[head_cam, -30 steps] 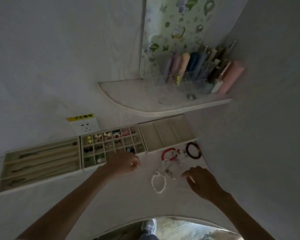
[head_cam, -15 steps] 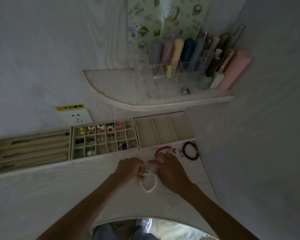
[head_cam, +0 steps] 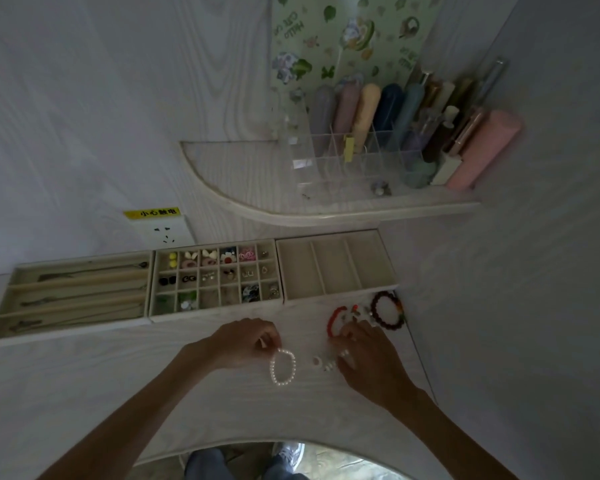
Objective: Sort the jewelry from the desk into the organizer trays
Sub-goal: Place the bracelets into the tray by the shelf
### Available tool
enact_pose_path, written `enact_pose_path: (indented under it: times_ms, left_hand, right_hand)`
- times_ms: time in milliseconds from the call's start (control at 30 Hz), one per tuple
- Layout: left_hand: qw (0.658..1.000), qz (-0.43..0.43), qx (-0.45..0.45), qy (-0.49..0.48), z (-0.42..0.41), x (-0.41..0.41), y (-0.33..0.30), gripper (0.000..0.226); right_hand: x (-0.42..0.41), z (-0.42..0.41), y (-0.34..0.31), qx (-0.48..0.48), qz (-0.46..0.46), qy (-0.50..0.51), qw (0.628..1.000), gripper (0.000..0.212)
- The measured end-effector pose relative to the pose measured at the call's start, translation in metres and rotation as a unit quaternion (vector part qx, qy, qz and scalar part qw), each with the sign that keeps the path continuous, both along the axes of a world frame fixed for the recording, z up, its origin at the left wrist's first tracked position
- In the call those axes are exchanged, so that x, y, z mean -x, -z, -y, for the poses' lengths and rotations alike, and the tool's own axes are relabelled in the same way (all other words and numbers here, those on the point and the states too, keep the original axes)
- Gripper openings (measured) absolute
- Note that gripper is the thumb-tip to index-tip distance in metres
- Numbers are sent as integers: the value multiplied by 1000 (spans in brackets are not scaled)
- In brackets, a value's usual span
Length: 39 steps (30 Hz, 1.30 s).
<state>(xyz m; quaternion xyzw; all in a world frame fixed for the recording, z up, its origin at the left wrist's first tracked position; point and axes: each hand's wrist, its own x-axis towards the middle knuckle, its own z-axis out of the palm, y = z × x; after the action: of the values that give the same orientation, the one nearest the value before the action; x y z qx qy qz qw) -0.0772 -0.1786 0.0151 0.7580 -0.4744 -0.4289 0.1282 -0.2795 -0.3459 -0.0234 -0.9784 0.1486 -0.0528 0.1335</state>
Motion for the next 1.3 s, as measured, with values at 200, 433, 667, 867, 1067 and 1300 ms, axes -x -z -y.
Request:
enact_pose_path:
  times_ms: [200, 433, 667, 867, 1067, 1300]
  left_hand:
    - [996, -55, 60, 42, 24, -3, -30, 16]
    - [980, -50, 170, -87, 43, -23, -46, 10]
    - [958, 109, 183, -194, 71, -42, -18, 6]
    - [937, 225, 166, -211, 94, -56, -5, 11]
    - [930, 256, 178, -194, 103, -64, 3, 11]
    - [912, 345, 196, -107, 102, -59, 6, 17]
  right_hand:
    - [-38, -17, -38, -541, -110, 75, 831, 43]
    - [-73, 5, -54, -566, -36, 100, 818, 23]
    - [-121, 40, -53, -474, 107, 211, 848, 23]
    - [-147, 55, -37, -338, 119, 207, 910, 24]
    - [-159, 60, -26, -200, 52, 190, 960, 1]
    - [-159, 68, -27, -158, 37, 182, 970, 10]
